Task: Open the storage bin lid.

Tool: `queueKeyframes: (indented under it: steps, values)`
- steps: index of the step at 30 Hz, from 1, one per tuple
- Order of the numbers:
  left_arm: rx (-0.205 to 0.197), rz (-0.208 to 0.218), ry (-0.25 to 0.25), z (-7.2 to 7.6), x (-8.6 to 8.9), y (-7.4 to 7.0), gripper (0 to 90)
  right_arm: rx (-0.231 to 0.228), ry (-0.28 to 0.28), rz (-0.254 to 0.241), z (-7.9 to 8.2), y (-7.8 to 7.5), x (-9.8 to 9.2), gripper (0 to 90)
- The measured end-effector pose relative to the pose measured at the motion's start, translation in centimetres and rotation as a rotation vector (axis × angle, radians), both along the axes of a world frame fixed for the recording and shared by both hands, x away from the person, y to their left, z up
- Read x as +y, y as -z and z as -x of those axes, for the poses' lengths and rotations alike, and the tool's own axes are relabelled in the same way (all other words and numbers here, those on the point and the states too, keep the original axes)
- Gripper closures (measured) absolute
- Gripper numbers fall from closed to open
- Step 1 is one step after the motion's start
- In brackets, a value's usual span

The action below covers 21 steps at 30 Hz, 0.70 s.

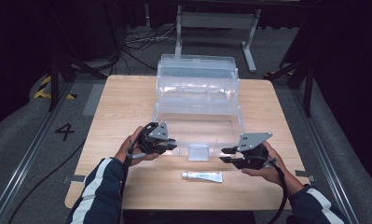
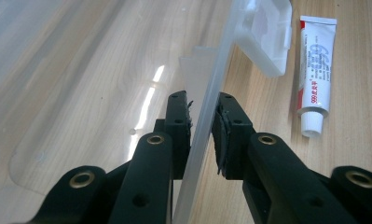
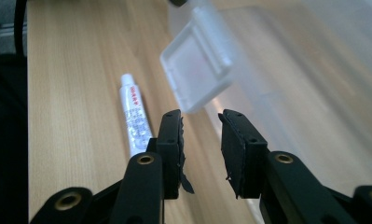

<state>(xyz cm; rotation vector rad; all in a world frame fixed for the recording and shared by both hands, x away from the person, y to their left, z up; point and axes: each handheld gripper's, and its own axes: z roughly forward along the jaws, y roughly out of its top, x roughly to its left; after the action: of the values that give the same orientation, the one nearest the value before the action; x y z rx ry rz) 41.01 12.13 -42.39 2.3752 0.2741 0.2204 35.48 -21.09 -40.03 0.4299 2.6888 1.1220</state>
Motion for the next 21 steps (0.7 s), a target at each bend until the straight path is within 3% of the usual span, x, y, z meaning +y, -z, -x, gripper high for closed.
queueKeyframes:
  steps: [8, 21]
  values:
    - [-0.002, -0.009, 0.004, 0.0, -0.1, 0.0, 77.6, 0.063, -0.1, 0.111, 0.2, 2.9, 3.3, 66.5]
    - [-0.017, -0.038, 0.003, 0.1, -0.3, -0.1, 76.7, 0.15, -0.2, 0.255, 0.1, 5.2, 7.2, 57.3]
